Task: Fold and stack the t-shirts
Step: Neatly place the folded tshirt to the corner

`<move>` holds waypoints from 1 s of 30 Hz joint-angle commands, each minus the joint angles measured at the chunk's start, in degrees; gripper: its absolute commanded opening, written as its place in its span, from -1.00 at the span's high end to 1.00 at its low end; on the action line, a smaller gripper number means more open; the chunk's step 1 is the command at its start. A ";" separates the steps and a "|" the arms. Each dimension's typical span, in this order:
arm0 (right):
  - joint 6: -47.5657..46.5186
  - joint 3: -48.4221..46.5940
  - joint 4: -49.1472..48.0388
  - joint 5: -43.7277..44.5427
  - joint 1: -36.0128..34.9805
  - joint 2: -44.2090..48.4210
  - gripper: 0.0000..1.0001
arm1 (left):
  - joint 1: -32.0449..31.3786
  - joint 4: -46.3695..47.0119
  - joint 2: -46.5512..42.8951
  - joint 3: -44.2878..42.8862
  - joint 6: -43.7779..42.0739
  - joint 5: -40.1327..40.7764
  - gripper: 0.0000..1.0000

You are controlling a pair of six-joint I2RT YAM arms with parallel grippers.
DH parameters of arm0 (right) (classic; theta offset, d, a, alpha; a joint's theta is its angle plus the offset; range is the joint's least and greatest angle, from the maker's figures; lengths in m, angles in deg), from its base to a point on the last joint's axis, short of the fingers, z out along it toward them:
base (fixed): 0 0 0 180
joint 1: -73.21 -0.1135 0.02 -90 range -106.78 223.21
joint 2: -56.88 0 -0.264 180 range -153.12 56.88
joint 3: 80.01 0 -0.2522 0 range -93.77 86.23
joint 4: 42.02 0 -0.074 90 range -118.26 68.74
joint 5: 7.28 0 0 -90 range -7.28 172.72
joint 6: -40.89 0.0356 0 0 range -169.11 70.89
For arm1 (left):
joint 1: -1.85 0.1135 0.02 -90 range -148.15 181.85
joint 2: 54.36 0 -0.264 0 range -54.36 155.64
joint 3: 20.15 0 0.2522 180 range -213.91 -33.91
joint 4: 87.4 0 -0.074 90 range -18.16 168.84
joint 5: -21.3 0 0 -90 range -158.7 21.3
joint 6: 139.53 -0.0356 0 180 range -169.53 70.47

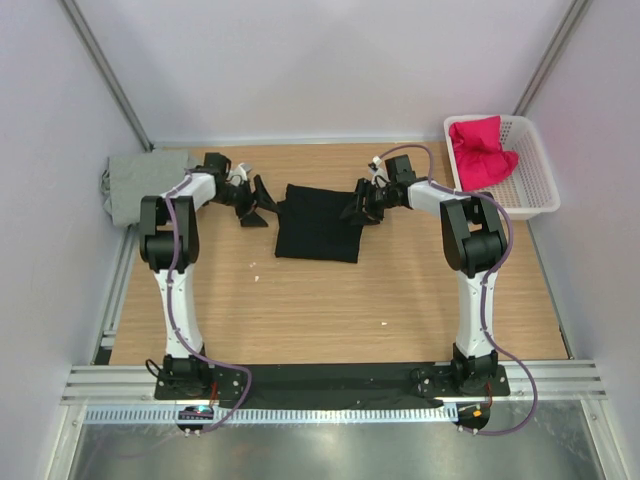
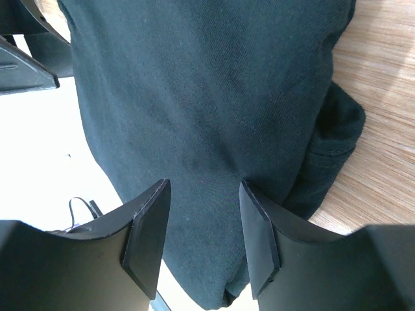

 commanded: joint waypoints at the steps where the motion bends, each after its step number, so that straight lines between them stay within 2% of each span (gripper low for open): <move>1: -0.34 -0.09 -0.30 1.03 -0.07 -0.15 -0.07 | -1.25 1.62 1.51 -0.47 0.60 -0.87 -0.39; 13: -1.66 0.87 -0.31 1.99 -0.07 0.47 -0.08 | -5.82 3.73 5.64 -2.05 2.10 -2.28 -0.25; 19: -2.54 2.37 -0.04 2.17 -0.07 1.70 -0.08 | -6.79 5.49 6.78 -2.67 2.80 -3.59 0.27; 20: -2.80 2.54 -0.13 2.34 -0.07 2.13 -0.08 | -6.79 5.93 6.70 -2.49 3.24 -3.95 0.43; 22: -3.68 2.11 0.48 2.26 -0.16 3.01 -0.08 | -6.79 6.72 5.91 -2.23 3.77 -4.91 0.62; 23: -5.69 1.58 0.92 2.69 -0.07 3.63 -0.08 | -6.79 6.64 5.30 -1.88 3.77 -5.35 0.98; 28: -12.46 -1.50 4.18 9.80 1.25 12.93 -0.14 | -6.00 1.03 -3.38 -2.31 -0.35 -2.55 1.00; 30: -15.70 -1.24 5.40 14.45 1.86 16.45 -0.17 | -5.39 -1.88 -5.95 -4.15 -4.65 -0.45 1.00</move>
